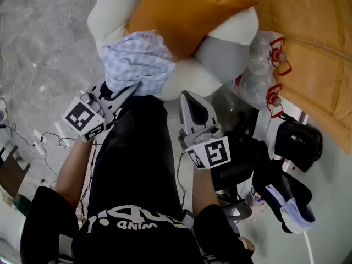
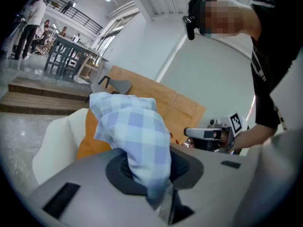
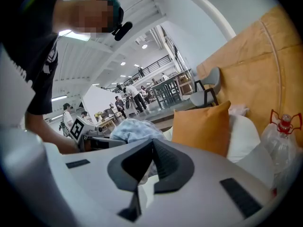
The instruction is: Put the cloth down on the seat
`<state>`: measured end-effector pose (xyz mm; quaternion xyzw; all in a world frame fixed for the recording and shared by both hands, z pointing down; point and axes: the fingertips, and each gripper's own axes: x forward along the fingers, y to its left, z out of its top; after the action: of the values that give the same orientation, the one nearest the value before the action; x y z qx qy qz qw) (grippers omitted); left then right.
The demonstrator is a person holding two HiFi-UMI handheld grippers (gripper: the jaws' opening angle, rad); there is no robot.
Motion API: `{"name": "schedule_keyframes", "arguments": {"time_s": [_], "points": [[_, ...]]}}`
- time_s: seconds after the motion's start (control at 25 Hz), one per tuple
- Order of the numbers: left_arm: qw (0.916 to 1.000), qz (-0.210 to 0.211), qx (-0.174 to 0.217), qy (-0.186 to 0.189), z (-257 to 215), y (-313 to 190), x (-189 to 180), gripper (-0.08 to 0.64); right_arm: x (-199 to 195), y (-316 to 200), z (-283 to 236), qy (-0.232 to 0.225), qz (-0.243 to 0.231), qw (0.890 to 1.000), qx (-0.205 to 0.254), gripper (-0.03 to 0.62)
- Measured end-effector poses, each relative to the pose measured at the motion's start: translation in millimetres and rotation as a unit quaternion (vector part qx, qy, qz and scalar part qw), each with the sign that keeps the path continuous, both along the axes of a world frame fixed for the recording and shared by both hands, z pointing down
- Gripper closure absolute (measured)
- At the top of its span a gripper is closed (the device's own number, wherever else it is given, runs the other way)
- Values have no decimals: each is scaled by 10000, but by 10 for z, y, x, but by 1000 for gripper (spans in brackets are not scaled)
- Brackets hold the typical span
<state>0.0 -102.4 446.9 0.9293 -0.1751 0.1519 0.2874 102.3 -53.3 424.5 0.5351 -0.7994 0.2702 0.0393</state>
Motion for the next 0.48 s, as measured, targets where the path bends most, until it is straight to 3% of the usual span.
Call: {"name": "schedule_keyframes", "arguments": {"time_s": [0.48], "points": [[9988,-14,-448,-208,1201,274,-50,476,-110,185,814,-77,-63,9997,-225,572]]}}
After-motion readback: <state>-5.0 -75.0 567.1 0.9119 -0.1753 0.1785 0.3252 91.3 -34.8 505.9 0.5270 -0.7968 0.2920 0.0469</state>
